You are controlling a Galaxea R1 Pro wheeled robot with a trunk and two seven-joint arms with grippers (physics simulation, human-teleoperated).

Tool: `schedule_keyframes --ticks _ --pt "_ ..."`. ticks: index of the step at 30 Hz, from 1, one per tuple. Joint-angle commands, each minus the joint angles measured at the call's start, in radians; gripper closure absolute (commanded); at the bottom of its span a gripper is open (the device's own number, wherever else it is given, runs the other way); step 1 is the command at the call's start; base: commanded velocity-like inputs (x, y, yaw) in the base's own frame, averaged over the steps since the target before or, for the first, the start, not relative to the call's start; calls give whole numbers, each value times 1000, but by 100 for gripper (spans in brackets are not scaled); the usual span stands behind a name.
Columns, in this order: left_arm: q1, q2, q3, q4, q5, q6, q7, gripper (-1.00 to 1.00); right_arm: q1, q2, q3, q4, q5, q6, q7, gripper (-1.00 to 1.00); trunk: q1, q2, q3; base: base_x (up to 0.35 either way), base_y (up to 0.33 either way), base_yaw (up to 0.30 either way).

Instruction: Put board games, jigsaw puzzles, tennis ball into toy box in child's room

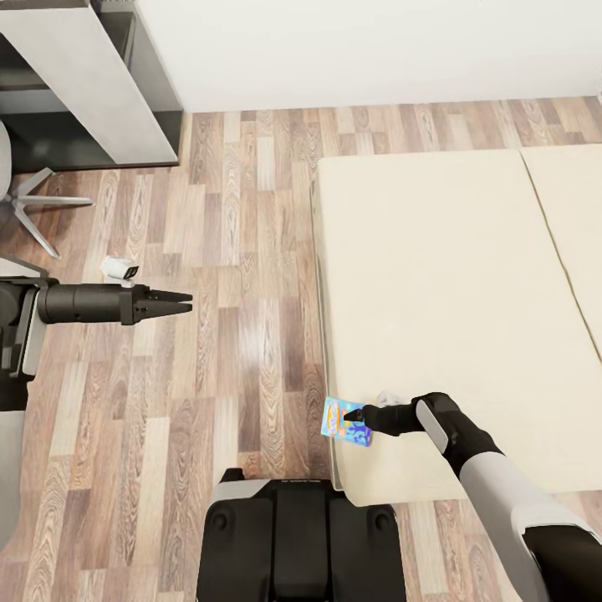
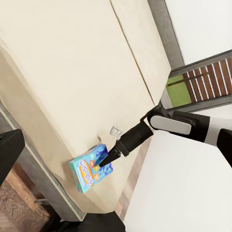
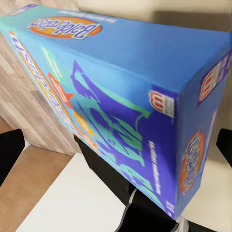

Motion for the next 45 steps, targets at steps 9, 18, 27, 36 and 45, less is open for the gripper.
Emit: schedule_keyframes --ticks 9,18,27,36,45 --pt "0 0 -1 0 0 11 -3 -100 0 -1 5 -2 -1 3 2 -100 1 -2 11 0 0 -56" --pt "0 0 -1 0 0 11 -3 -100 0 -1 5 -4 -1 3 2 -100 1 -2 24 0 0 -69" --pt "0 0 -1 0 0 11 -3 -100 0 -2 5 -4 -1 3 2 -100 1 -2 38 0 0 -70" --pt "0 0 -1 0 0 11 -3 -100 0 -2 5 -4 -1 3 2 -100 1 -2 52 0 0 -70" --pt "0 0 -1 0 0 11 -3 -100 0 -2 5 -4 -1 3 2 -100 1 -2 66 0 0 -71"
